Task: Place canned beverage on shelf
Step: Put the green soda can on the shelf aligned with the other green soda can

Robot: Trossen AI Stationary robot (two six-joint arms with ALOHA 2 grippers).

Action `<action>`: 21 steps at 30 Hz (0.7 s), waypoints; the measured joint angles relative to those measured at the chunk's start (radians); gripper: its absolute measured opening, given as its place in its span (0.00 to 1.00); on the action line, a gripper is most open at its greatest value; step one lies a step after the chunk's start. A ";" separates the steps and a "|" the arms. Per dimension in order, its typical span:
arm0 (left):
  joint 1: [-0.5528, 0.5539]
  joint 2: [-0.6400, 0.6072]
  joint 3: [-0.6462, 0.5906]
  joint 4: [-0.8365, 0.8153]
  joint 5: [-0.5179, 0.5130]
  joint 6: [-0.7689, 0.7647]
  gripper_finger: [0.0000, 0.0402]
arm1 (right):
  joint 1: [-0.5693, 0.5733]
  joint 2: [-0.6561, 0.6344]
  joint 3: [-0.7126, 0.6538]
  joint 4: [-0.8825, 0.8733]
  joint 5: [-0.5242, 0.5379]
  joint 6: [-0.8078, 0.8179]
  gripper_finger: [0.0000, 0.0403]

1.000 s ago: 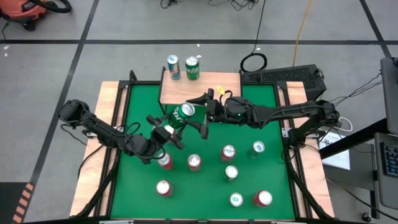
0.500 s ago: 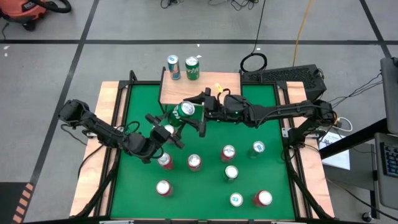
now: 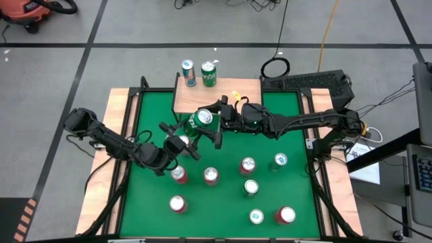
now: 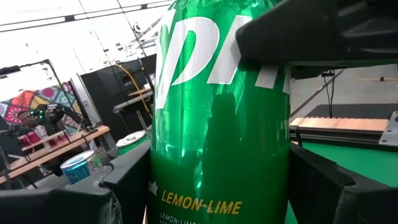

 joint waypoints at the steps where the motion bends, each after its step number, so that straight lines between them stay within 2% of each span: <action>1: 0.000 0.000 0.000 0.000 0.000 0.000 0.71 | -0.001 0.000 0.000 0.000 0.000 0.000 0.87; 7: 0.000 0.000 0.000 -0.024 0.000 -0.020 0.71 | -0.002 0.000 0.000 0.012 0.001 0.000 0.87; 13: 0.001 0.000 0.000 -0.026 -0.001 -0.025 0.71 | -0.002 0.000 0.000 0.013 0.000 0.001 0.73; 21: 0.010 0.000 0.000 -0.043 -0.001 -0.031 0.74 | -0.003 0.000 0.000 0.004 0.000 -0.007 0.74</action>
